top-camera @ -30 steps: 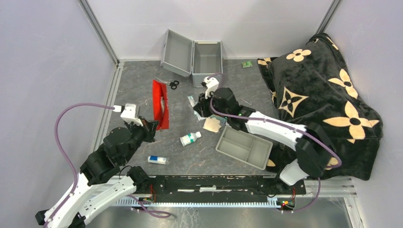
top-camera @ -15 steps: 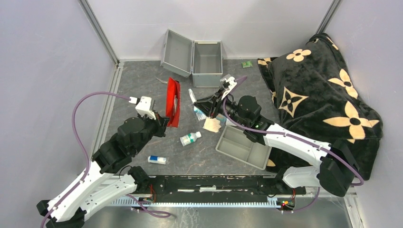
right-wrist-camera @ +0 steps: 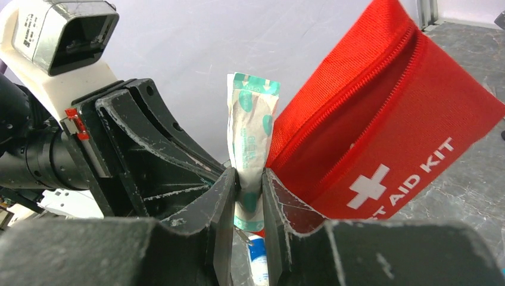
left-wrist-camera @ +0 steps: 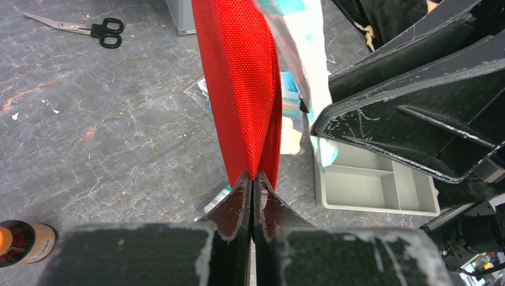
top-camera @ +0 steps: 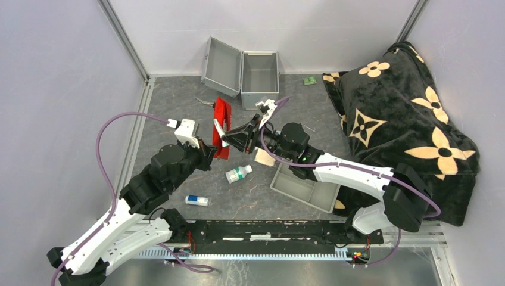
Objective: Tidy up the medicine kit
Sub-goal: Place the medical item at the medicine pouch.
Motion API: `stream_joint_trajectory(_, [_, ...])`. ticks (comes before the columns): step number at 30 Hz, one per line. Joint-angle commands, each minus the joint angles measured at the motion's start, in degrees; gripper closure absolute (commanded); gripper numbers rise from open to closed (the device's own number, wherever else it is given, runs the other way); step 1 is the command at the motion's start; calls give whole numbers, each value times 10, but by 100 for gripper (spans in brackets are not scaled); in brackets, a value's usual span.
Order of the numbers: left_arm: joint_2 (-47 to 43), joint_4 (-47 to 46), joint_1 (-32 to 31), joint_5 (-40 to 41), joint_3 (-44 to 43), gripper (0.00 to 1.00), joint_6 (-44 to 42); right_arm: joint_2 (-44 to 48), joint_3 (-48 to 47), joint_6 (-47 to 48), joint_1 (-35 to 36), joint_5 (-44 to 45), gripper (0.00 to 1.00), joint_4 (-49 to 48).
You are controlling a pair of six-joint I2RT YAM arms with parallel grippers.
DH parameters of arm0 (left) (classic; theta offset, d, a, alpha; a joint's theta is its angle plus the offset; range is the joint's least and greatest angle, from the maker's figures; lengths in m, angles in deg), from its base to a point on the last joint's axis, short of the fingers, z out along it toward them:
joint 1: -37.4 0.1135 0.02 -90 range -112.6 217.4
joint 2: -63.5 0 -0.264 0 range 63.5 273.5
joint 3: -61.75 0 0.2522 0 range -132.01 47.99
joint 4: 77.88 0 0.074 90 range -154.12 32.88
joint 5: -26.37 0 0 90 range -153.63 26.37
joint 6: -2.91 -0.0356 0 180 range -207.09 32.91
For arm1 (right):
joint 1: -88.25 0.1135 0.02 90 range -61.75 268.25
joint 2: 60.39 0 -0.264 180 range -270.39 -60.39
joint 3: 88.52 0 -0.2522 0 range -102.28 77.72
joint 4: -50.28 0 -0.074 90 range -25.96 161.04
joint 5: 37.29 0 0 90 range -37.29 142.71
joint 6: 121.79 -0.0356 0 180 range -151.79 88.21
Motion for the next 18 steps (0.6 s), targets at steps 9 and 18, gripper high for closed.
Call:
stream_joint_trajectory(9, [2,-41,-1,-39,-12,98,11,-42,-46,-7,9,25,73,-39])
stream_joint_trajectory(18, [2,-44,-1,-55,-8,98,7,-65,-58,-13,10,22,70,-39])
